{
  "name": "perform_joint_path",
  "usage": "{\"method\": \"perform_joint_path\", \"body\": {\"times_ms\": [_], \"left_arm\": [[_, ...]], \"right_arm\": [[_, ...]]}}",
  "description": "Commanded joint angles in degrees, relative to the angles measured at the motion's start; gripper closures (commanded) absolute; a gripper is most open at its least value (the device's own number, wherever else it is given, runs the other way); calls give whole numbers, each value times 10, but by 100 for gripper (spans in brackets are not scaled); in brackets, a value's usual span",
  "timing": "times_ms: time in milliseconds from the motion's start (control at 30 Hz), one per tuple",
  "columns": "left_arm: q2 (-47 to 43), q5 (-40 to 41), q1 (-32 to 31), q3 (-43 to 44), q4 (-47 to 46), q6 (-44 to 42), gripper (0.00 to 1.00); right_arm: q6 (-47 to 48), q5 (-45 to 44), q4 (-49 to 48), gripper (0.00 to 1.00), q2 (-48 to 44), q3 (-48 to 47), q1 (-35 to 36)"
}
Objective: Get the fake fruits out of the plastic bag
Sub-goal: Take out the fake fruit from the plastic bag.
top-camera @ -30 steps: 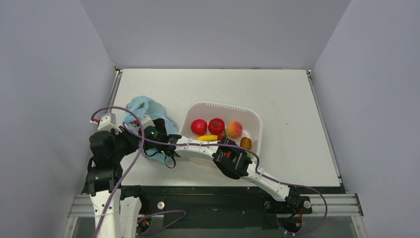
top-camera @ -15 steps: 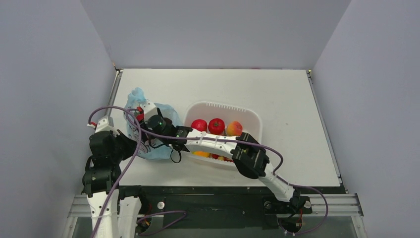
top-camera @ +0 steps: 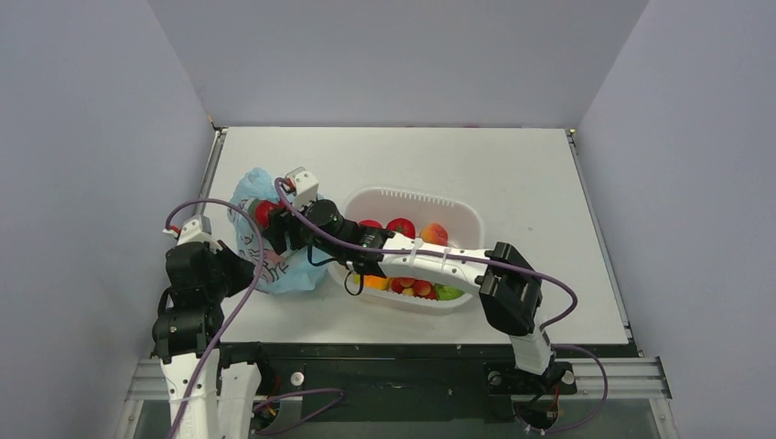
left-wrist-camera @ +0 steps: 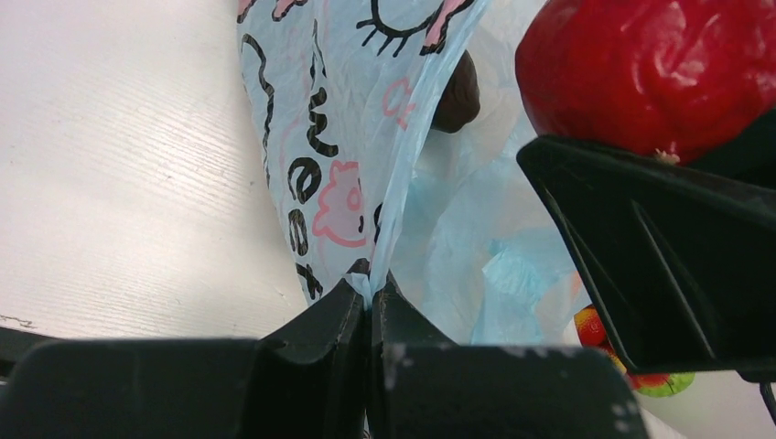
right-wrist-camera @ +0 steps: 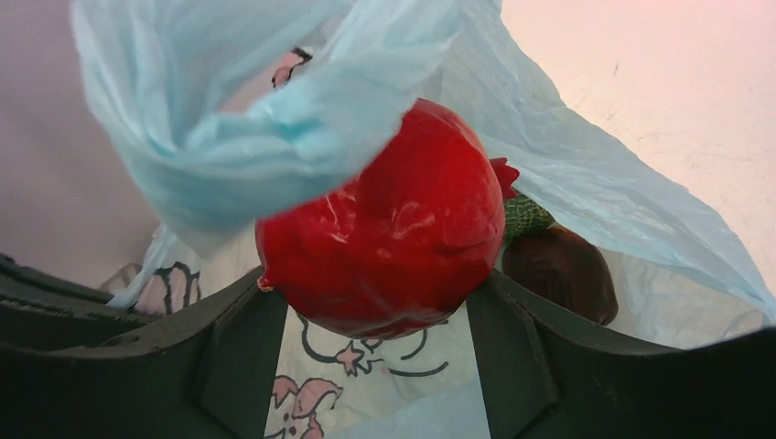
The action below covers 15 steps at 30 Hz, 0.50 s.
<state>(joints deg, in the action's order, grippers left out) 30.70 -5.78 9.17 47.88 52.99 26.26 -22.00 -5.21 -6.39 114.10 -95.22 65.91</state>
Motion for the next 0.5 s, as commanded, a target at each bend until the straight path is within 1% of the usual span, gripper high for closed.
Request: {"method": "perform_joint_path", "body": {"times_ms": [0, 100, 167, 367, 433, 467], "left_arm": [[-12, -13, 5, -1, -20, -10, 100], [-17, -14, 6, -2, -22, -10, 100], [-19, -17, 6, -2, -22, -11, 100], [-18, -27, 6, 0, -42, -16, 100], [-17, -28, 6, -3, -50, -17, 100], [-16, -30, 6, -5, -52, -17, 100]], "right_arm": [[-25, 41, -50, 100, -62, 34, -6], [-28, 42, -52, 100, -98, 59, -8], [-36, 39, -65, 100, -129, 94, -12], [-56, -2, -124, 100, -233, 230, -36], [-64, -7, -145, 100, -273, 304, -51], [-64, -15, -150, 100, -299, 321, -59]]}}
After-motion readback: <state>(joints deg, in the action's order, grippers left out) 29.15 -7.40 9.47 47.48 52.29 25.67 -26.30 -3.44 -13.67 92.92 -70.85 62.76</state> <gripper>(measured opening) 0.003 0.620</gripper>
